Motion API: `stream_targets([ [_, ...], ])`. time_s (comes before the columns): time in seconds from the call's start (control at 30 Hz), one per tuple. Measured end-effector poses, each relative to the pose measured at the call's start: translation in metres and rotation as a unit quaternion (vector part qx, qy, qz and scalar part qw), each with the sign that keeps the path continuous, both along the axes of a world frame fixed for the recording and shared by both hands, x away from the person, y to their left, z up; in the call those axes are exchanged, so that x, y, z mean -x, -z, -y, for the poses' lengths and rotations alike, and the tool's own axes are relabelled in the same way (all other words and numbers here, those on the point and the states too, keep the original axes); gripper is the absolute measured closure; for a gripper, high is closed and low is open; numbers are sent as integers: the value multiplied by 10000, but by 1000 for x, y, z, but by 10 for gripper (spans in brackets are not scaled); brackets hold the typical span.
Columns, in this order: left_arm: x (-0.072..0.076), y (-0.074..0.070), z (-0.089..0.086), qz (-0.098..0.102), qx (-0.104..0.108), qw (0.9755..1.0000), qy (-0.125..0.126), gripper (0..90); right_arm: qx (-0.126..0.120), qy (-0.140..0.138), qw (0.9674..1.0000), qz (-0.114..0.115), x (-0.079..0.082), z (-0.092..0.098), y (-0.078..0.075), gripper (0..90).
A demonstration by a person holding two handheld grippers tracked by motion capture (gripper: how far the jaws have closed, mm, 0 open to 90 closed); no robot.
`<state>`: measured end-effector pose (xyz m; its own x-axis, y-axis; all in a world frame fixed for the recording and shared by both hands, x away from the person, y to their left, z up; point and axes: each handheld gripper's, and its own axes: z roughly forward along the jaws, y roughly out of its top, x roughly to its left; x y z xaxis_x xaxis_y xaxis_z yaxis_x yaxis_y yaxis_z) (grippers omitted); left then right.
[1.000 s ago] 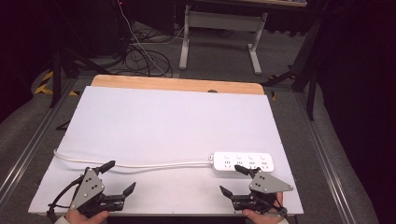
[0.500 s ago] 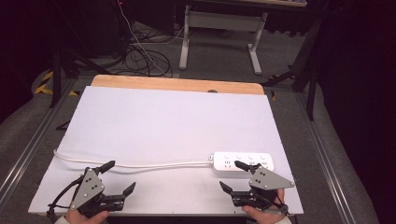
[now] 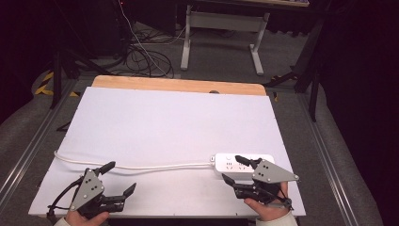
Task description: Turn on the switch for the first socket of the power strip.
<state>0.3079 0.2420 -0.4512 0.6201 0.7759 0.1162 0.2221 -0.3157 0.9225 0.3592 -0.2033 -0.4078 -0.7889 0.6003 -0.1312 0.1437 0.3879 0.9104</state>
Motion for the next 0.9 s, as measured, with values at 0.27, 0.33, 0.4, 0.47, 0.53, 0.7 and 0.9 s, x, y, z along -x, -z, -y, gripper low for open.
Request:
stream_targets([
  [0.27,-1,1,0,-12,5,10000,-5,106,20,55,10000,-50,-9,-4,-8,317],
  [0.33,-1,1,0,-30,33,10000,0,106,-3,61,10000,-46,-12,-4,-11,335],
  [0.4,-1,0,0,-7,19,10000,6,106,38,27,10000,-75,-14,-6,-13,358],
  [0.47,-1,0,0,-5,16,10000,3,106,100,8,9999,-99,-16,-6,-14,406],
  [0.53,-1,1,0,-30,38,10000,-2,106,190,8,9997,-132,-18,-7,-15,463],
  [0.7,-1,1,0,-28,20,10000,-10,106,479,171,9986,-155,-25,-8,-16,616],
  [0.9,-1,1,0,-16,-30,10000,-20,107,642,302,9963,-494,-41,-8,-16,759],
])
